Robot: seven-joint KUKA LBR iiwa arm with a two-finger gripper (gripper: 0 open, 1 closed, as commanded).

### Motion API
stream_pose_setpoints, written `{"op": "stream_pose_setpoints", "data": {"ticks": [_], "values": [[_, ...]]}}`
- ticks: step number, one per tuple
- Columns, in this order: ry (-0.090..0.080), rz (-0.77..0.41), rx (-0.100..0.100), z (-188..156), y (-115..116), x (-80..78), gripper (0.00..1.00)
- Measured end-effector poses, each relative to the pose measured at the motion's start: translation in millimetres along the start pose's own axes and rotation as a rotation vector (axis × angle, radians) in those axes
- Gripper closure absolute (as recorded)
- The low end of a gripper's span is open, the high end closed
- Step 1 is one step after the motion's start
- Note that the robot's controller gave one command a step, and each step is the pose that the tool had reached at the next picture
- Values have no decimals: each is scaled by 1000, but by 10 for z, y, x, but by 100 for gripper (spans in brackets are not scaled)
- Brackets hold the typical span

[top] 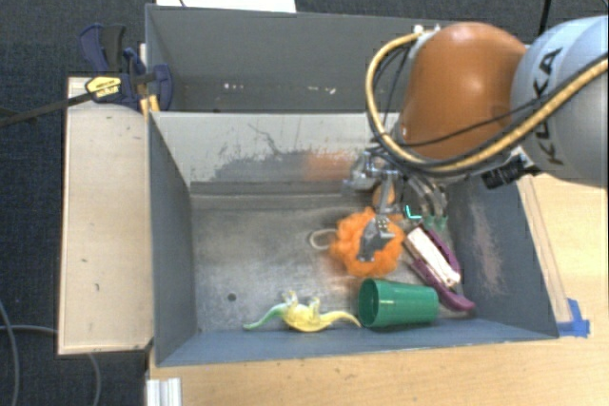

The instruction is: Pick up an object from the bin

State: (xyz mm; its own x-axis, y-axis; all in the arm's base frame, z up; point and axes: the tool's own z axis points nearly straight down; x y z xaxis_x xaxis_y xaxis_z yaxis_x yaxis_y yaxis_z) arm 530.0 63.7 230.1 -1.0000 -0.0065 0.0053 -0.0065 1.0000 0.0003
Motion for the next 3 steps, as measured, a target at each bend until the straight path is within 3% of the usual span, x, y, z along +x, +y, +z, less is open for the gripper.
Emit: {"op": "stream_pose_setpoints", "data": {"ticks": [1, 2, 3], "values": [[-9, 2, 0, -44, -4, -16, 0], [-13, -96, 0, 597, -294, -240, 0], [-10, -97, 0, 1410, -661, -386, 0]]}}
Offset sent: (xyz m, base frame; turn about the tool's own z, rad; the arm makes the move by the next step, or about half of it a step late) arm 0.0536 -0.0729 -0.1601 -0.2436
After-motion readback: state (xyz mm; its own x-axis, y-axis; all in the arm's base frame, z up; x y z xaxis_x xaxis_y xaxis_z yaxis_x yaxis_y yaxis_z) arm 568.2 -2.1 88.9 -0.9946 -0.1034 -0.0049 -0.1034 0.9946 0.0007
